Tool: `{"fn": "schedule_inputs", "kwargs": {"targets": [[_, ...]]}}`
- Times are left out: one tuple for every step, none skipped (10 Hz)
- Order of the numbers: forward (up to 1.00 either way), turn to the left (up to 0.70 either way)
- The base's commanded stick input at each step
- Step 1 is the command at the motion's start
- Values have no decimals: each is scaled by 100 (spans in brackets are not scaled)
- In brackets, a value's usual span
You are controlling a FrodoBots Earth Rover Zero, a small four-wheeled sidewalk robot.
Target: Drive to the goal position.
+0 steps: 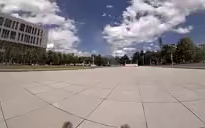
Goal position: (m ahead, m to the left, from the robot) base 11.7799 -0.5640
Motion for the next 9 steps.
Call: {"fn": "schedule_inputs", "kwargs": {"targets": [[6, 0], [6, 0], [6, 0], [6, 0], [6, 0], [6, 0], [6, 0], [6, 0], [6, 0]]}}
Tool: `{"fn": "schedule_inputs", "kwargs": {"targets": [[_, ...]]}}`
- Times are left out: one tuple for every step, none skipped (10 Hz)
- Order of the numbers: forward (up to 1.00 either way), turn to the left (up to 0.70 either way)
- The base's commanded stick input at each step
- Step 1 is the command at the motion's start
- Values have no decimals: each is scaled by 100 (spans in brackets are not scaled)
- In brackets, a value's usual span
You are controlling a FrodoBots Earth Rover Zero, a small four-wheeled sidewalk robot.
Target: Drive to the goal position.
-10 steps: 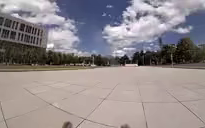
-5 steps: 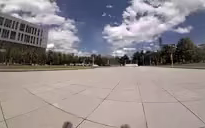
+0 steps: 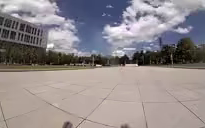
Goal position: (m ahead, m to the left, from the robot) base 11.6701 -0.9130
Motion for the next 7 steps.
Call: {"fn": "schedule_inputs", "kwargs": {"targets": [[6, 0], [6, 0], [6, 0], [6, 0], [6, 0], [6, 0], [6, 0]]}}
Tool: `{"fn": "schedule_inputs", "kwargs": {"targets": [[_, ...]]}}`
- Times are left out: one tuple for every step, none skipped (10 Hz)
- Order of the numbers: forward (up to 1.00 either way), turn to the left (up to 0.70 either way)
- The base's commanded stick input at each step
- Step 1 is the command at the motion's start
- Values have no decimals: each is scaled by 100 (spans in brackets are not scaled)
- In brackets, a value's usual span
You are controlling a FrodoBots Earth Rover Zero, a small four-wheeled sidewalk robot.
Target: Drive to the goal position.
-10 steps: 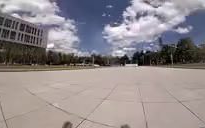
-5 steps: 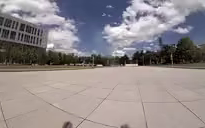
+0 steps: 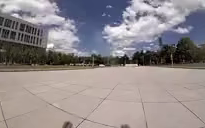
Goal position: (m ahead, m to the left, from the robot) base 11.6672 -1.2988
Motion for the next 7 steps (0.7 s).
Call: {"fn": "schedule_inputs", "kwargs": {"targets": [[6, 0], [6, 0], [6, 0], [6, 0], [6, 0], [6, 0], [6, 0]]}}
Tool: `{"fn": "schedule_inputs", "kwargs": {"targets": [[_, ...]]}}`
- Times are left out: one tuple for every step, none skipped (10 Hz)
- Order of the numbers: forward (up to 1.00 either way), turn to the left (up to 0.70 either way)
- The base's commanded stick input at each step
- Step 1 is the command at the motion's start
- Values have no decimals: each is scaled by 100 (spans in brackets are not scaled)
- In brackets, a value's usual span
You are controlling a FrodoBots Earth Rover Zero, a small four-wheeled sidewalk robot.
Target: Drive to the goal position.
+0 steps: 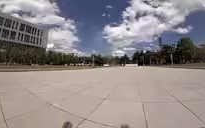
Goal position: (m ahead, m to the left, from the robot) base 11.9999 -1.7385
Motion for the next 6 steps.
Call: {"fn": "schedule_inputs", "kwargs": {"targets": [[6, 0], [6, 0], [6, 0], [6, 0], [6, 0], [6, 0]]}}
